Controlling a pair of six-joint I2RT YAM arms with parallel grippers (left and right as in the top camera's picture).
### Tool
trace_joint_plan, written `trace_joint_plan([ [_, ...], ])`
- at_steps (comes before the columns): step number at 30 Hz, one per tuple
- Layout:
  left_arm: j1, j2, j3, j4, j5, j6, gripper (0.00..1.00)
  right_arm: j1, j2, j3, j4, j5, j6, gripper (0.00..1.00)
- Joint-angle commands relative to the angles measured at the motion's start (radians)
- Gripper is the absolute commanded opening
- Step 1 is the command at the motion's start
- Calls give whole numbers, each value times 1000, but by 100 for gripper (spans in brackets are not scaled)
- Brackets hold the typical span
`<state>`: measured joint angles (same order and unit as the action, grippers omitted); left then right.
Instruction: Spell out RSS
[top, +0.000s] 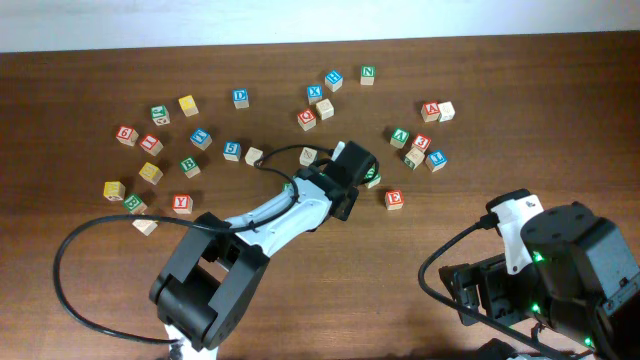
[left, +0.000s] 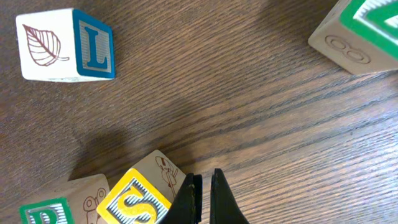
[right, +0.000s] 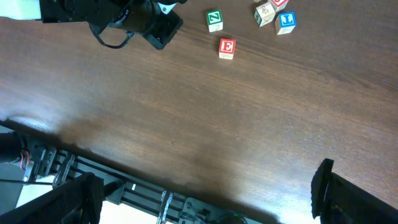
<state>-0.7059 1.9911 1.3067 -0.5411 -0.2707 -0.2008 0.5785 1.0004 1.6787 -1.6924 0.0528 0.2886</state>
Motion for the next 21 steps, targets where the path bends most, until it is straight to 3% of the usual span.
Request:
trace_joint_plan([
  [1, 2, 7, -5, -17, -30, 16, 0, 2, 1, 2, -6, 11, 8, 98],
  [12, -64, 0, -2, 6, -34, 16, 0, 2, 1, 2, -6, 11, 8, 98],
  [21, -31, 0, -2, 46, -97, 16, 0, 2, 1, 2, -6, 11, 8, 98],
])
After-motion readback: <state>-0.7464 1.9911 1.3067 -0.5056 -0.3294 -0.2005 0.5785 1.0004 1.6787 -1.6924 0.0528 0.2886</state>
